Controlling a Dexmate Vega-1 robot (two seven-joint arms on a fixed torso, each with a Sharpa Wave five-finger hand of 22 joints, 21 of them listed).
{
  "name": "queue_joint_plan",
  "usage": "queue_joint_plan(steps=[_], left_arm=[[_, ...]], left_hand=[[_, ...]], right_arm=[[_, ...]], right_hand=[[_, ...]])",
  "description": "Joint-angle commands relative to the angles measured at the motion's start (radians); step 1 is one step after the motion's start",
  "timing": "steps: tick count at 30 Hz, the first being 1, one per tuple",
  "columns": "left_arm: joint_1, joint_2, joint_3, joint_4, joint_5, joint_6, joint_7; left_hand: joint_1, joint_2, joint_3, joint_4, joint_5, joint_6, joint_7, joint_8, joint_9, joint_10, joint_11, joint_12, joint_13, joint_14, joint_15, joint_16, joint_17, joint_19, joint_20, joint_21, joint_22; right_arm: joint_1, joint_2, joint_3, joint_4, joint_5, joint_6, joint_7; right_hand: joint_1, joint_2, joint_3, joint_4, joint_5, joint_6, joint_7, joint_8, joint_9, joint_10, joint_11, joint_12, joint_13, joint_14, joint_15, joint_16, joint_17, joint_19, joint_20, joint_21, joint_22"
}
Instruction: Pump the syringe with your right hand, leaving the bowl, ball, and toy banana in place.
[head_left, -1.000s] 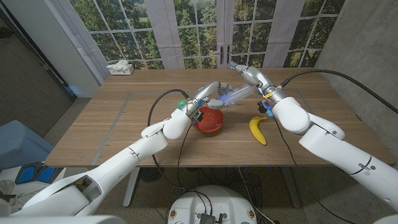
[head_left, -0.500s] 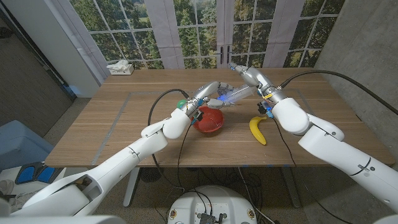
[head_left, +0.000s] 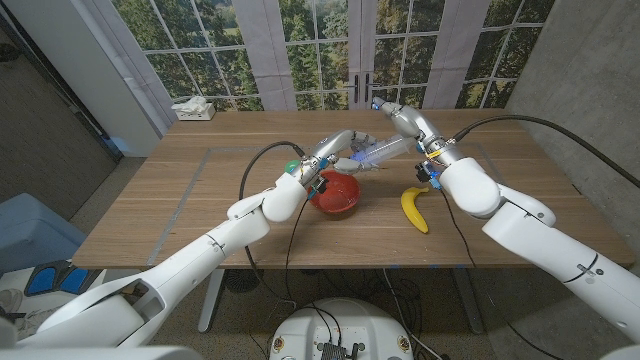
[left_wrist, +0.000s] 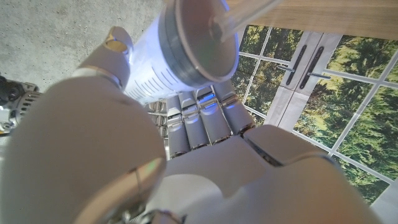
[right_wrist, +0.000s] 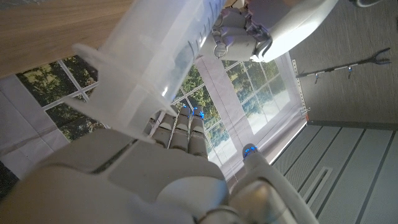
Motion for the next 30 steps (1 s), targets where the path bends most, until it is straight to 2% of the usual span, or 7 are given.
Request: queue_joint_plan(steps=[1, 9, 19, 30], left_arm=[[-0.007, 0.006, 0.004, -0.012, 0.009, 0.035, -0.015], [-0.016, 0.008, 0.007, -0.016, 0.013, 0.052, -0.02], [-0.034, 0.008, 0.006, -0.012, 0.029, 0.093, -0.016], [-0.078, 0.005, 0.012, 0.023, 0.039, 0.127, -0.006]], left_hand=[[0.185, 0.188, 0.007, 0.001, 0.006, 0.134, -0.076, 0.004, 0.003, 0.139, -0.144, -0.007, 0.004, 0.123, -0.166, 0.003, 0.005, -0.004, -0.104, 0.006, 0.001], [0.186, 0.188, 0.007, 0.001, 0.006, 0.134, -0.077, 0.004, 0.003, 0.139, -0.144, -0.008, 0.005, 0.123, -0.166, 0.001, 0.005, -0.007, -0.104, 0.01, 0.0], [0.185, 0.188, 0.007, 0.002, 0.006, 0.133, -0.079, 0.004, 0.004, 0.14, -0.146, -0.009, 0.005, 0.122, -0.166, -0.001, 0.005, -0.01, -0.102, 0.013, 0.0], [0.184, 0.188, 0.007, 0.002, 0.006, 0.131, -0.08, 0.003, 0.005, 0.137, -0.146, -0.012, 0.006, 0.121, -0.166, -0.004, 0.005, -0.014, -0.101, 0.017, -0.001]], right_arm=[[-0.034, 0.057, 0.073, 0.09, 0.112, 0.18, -0.024], [-0.046, 0.097, 0.101, 0.152, 0.171, 0.266, -0.029], [-0.056, 0.119, 0.137, 0.192, 0.243, 0.304, -0.025], [-0.082, 0.142, 0.166, 0.23, 0.308, 0.341, -0.03]], right_hand=[[0.013, 0.05, 0.004, -0.005, 0.002, 0.002, -0.005, 0.004, 0.003, -0.006, 0.002, -0.003, -0.001, -0.007, -0.021, -0.002, 0.002, -0.009, 0.002, -0.005, 0.006], [0.019, 0.051, 0.005, -0.01, 0.002, 0.013, -0.002, 0.008, 0.003, -0.01, 0.002, -0.002, -0.001, -0.009, -0.02, -0.005, 0.001, -0.009, 0.002, -0.01, 0.006], [0.022, 0.053, 0.006, -0.013, 0.001, 0.019, -0.002, 0.008, 0.003, -0.01, 0.007, -0.001, -0.002, -0.013, -0.017, -0.007, 0.001, -0.009, 0.003, -0.014, 0.006], [0.026, 0.053, 0.006, -0.017, 0.0, 0.019, -0.002, 0.007, 0.003, -0.011, 0.007, 0.0, -0.002, -0.01, -0.016, -0.007, 0.001, -0.007, 0.006, -0.019, 0.006]])
